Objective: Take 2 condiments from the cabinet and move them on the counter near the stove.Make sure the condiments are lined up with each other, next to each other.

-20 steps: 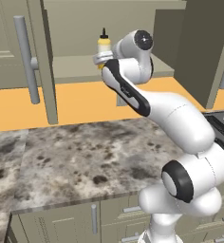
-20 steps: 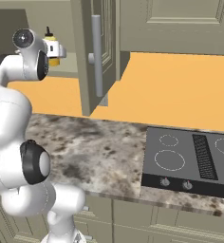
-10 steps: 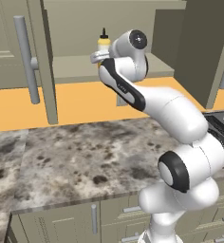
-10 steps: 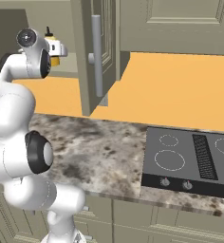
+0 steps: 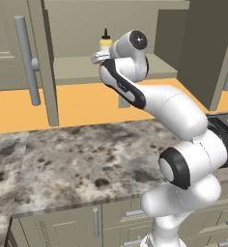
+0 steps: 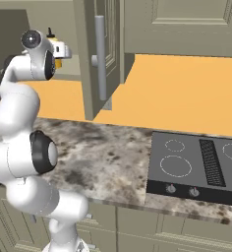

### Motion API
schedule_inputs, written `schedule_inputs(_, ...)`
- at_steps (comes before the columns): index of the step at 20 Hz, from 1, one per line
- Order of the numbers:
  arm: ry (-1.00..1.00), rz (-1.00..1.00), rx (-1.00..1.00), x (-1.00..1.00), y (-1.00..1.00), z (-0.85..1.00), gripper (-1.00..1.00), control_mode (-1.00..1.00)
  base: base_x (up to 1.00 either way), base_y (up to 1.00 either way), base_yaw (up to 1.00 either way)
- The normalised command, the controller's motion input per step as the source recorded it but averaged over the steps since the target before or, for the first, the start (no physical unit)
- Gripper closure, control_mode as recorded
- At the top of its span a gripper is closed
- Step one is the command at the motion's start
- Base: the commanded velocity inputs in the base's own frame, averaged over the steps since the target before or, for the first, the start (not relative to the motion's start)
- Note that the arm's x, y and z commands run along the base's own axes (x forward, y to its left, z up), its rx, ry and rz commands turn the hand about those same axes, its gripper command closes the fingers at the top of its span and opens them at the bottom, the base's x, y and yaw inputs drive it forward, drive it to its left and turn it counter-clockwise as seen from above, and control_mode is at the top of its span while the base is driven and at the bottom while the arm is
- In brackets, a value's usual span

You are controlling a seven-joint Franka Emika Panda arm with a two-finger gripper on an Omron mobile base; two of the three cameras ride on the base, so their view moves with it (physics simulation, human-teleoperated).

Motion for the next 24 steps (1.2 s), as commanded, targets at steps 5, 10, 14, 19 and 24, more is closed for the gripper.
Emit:
schedule_inputs(5, 0.0, 0.0, 0.0, 0.17, 0.03, -0.05, -1.0, -1.0, 0.0, 0.0, 0.0)
schedule_inputs(10, 0.0, 0.0, 0.0, 0.17, 0.08, -0.06, -1.0, -1.0, 0.0, 0.0, 0.0)
schedule_inputs(14, 0.0, 0.0, 0.0, 0.11, 0.07, -0.03, -1.0, -1.0, 0.0, 0.0, 0.0)
schedule_inputs(19, 0.0, 0.0, 0.0, 0.0, 0.0, 0.0, 1.0, -1.0, 0.0, 0.0, 0.0)
schedule_inputs(24, 0.0, 0.0, 0.0, -0.02, 0.0, 0.0, 1.0, -1.0, 0.0, 0.0, 0.0)
